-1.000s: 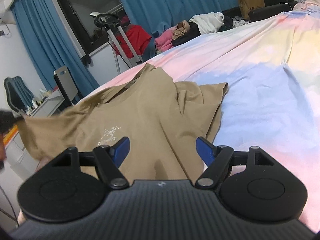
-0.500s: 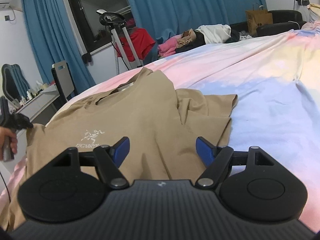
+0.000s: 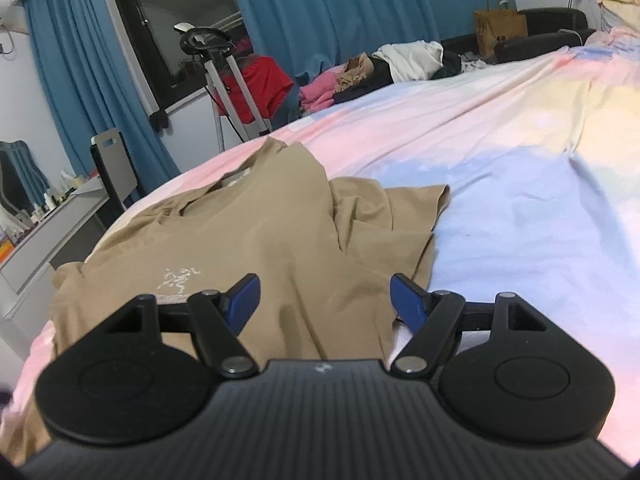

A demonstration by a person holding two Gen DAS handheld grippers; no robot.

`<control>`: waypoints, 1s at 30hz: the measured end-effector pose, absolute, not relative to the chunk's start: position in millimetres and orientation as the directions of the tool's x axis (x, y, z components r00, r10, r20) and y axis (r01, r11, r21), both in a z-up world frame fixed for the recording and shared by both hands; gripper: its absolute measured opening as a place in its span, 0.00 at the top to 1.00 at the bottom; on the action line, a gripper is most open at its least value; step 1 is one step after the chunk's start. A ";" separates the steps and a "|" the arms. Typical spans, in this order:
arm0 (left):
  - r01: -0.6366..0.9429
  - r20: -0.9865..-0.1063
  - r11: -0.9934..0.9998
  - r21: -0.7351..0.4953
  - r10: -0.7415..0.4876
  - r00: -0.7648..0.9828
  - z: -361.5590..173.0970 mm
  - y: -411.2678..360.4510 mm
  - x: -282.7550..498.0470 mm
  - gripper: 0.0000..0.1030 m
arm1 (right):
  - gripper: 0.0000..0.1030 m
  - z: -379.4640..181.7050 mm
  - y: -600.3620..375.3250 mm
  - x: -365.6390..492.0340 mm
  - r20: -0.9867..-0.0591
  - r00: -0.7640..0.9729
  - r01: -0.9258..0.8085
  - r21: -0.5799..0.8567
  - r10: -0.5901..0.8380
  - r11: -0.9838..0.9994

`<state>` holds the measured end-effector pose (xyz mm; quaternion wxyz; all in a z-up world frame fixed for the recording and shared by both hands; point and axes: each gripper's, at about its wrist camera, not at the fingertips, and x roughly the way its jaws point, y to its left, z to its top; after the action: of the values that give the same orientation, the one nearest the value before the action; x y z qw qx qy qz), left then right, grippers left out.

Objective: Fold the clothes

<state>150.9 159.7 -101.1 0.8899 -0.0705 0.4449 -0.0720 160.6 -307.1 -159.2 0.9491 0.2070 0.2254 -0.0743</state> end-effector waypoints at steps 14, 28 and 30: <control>0.223 -0.841 0.974 -0.040 -0.154 0.519 -130.5 131.9 91.7 0.94 | 0.28 -106.2 -320.4 40.0 -0.445 0.890 0.292 0.392 -0.098 0.872; -0.085 -0.790 0.952 -0.293 -0.191 0.582 -110.3 220.4 94.6 1.00 | 0.28 -125.3 -327.7 48.5 -0.493 0.863 0.349 0.414 -0.116 0.841; -0.096 -0.812 0.966 -0.239 -0.144 0.566 -114.3 219.8 100.1 0.99 | 0.28 -127.0 -328.4 52.0 -0.495 0.862 0.349 0.427 -0.108 0.834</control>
<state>100.1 219.8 -114.3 0.8754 -0.1290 0.4656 -0.0136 52.0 -328.4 -127.0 0.9291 0.2606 0.2318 -0.1229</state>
